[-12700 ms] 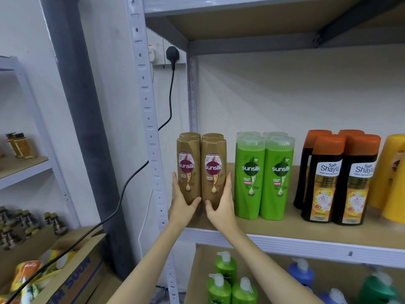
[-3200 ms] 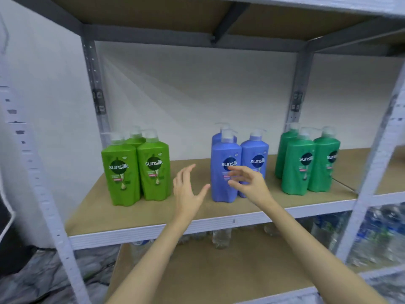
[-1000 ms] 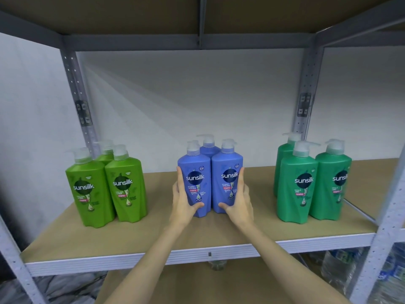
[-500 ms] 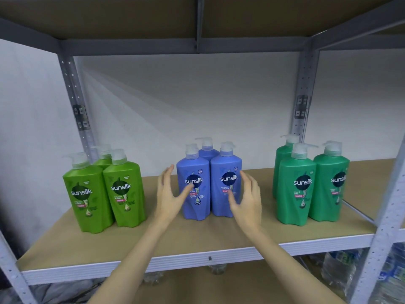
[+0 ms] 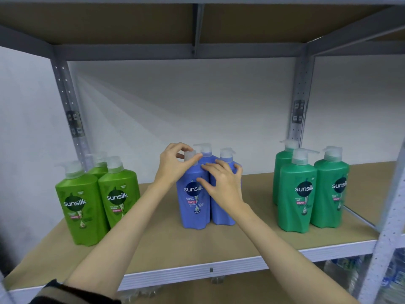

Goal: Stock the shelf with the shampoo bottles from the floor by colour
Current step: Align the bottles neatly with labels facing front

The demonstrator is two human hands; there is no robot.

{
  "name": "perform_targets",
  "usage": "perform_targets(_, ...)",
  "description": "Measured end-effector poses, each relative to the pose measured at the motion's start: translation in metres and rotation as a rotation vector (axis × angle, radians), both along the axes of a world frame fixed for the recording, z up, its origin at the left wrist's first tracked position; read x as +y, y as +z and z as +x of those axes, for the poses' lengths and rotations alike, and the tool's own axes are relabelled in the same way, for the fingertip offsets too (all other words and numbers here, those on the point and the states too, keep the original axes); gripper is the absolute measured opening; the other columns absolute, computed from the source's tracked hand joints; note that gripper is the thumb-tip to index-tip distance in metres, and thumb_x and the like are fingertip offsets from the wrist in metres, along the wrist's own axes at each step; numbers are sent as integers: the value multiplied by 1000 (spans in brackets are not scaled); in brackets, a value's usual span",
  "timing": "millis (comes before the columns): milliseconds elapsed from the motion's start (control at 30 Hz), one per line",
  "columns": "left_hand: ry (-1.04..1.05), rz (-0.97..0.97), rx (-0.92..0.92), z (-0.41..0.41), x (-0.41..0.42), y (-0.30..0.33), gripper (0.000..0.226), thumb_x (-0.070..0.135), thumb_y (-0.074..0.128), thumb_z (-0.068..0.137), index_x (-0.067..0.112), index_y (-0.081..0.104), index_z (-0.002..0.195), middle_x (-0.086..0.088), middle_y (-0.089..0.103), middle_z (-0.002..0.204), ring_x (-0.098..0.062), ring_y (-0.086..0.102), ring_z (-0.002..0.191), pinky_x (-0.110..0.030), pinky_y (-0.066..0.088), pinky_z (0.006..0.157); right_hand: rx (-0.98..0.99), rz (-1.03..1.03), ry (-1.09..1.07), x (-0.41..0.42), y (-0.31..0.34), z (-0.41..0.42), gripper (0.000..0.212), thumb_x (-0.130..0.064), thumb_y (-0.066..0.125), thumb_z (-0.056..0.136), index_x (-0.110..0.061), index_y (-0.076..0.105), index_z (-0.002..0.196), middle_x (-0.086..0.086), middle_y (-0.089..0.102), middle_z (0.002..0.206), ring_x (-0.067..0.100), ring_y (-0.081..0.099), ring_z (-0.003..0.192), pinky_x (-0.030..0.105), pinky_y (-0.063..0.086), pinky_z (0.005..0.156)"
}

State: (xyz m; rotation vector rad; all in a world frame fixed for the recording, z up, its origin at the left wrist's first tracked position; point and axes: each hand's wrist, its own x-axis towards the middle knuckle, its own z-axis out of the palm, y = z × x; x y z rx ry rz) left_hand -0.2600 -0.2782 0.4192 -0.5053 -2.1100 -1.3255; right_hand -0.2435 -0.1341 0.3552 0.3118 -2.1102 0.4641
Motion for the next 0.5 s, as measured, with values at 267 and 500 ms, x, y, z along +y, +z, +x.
perform_targets(267, -62, 81, -139, 1, -4, 2, 12, 21, 72, 75, 21, 67, 85, 5, 66, 98, -6, 66, 74, -10, 48, 65, -3, -81, 29, -3, -5, -1, 37, -45, 58, 79, -20, 68, 105, -8, 70, 107, 19, 54, 119, 44, 10, 105)
perform_targets(500, -272, 164, -203, -1, -23, -3, 23, 3, 52, 89, 12, 64, 108, -2, 64, 108, -16, 60, 96, -20, 49, 79, 9, -79, 32, -4, -6, 1, 44, -53, 48, 80, -22, 68, 104, -11, 69, 106, 17, 55, 118, 40, 8, 106)
